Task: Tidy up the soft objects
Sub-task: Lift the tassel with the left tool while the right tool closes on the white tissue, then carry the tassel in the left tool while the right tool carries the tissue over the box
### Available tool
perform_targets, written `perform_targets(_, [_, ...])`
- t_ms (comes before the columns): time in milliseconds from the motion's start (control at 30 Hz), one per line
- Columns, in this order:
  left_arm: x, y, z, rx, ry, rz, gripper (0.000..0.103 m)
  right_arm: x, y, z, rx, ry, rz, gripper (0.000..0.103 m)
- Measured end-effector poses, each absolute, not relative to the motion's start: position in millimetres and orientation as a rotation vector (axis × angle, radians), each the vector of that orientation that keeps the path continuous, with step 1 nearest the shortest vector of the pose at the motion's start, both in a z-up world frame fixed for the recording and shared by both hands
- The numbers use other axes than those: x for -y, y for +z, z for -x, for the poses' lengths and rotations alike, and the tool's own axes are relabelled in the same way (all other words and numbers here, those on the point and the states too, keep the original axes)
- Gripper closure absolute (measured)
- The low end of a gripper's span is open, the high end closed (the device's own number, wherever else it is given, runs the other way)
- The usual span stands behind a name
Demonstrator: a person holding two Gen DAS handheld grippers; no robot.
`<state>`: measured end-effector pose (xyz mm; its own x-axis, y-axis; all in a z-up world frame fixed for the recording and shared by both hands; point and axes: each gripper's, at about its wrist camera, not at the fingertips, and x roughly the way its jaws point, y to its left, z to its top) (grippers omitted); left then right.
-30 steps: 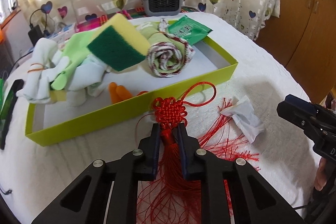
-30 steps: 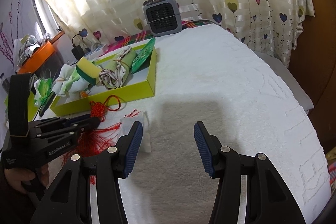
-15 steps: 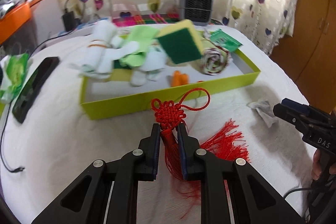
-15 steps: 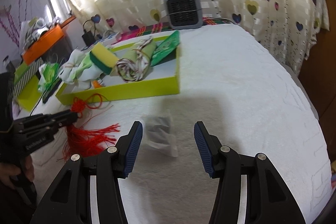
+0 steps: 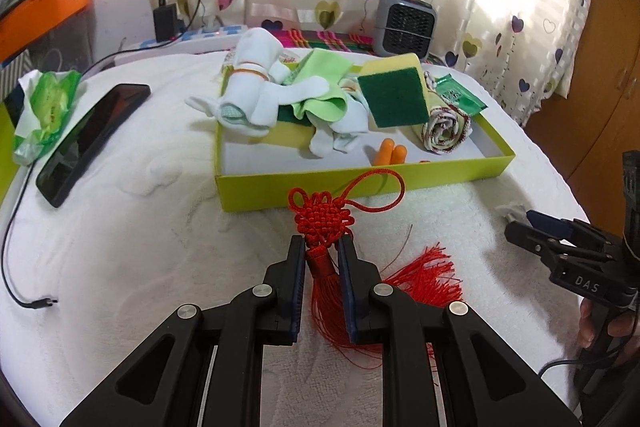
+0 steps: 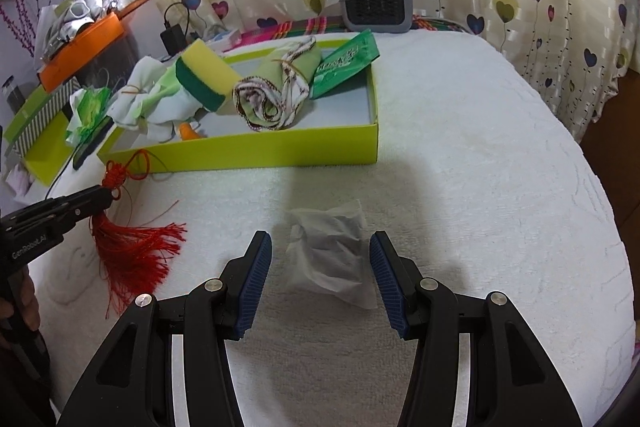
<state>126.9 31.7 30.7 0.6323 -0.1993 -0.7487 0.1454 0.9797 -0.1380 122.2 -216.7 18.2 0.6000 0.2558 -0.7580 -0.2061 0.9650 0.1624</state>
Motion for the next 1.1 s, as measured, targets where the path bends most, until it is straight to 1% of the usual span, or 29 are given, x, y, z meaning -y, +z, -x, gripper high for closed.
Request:
perform_targets(500, [-30.7, 28.0, -128.0, -0.869, -0.215, 0.076, 0.088, 212.0, 15.4, -124.4, -0.897, 0.246, -0.024, 0.052])
perform_targets(533, [-31.0, 28.3, -127.9, -0.870, -0.214, 0.075, 0.088, 212.2, 15.3, -124.4, -0.896, 0.241, -0.022, 0.056])
perform_targets(700, [-30.6, 28.4, -127.5, -0.870, -0.217, 0.073, 0.088, 215.4, 15.8, -123.7, -0.893, 0.224, -0.031, 0.065])
perform_targets(767, [-29.4, 28.6, -127.6, -0.868, -0.219, 0.071, 0.088, 214.6, 15.9, -123.2, -0.893, 0.227, -0.027, 0.066])
perform_targets(833, [-28.8, 29.7, -127.0, -0.868, -0.218, 0.072, 0.088, 212.4, 16.1, -122.3, -0.891, 0.234, -0.022, 0.071])
perform_targets(1100, [-27.1, 31.1, -126.0, -0.861, -0.222, 0.072, 0.088, 209.5, 16.6, -120.3, -0.885, 0.249, -0.012, 0.079])
